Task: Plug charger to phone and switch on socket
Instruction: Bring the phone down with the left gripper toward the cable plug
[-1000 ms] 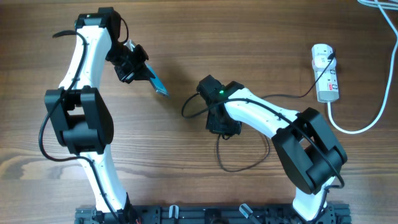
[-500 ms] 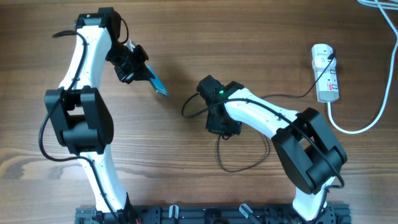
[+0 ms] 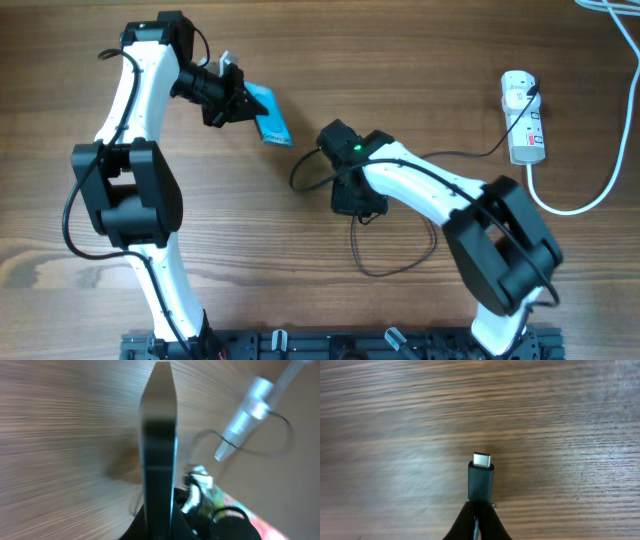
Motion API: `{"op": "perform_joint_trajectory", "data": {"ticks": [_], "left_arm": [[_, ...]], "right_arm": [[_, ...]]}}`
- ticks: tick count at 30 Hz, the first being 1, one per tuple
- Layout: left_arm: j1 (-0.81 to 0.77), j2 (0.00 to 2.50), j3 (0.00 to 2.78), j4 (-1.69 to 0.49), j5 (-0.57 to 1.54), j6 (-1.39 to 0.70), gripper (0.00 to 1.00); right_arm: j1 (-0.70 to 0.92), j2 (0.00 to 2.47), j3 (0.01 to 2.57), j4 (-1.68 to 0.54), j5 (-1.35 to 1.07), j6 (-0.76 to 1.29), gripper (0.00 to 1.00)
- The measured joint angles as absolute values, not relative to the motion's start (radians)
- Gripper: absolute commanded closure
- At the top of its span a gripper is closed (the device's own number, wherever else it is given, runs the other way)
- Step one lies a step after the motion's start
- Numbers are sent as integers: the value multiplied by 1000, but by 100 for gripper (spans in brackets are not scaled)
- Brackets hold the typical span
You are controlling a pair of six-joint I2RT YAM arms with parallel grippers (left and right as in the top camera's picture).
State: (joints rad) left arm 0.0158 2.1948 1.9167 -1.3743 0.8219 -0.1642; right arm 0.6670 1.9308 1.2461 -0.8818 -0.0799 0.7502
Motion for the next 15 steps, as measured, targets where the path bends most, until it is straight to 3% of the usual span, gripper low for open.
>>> {"op": "perform_joint_trajectory", "data": {"ticks": [6,15], "left_arm": [[-25,2195,1917,-1375,1137,76,96],[-158,2076,1916,-1289,1198,176,96]], "right_arm": [[668,1628,1246,-886,-199,605,96],[669,1439,1246,-889,-264,558,96]]}}
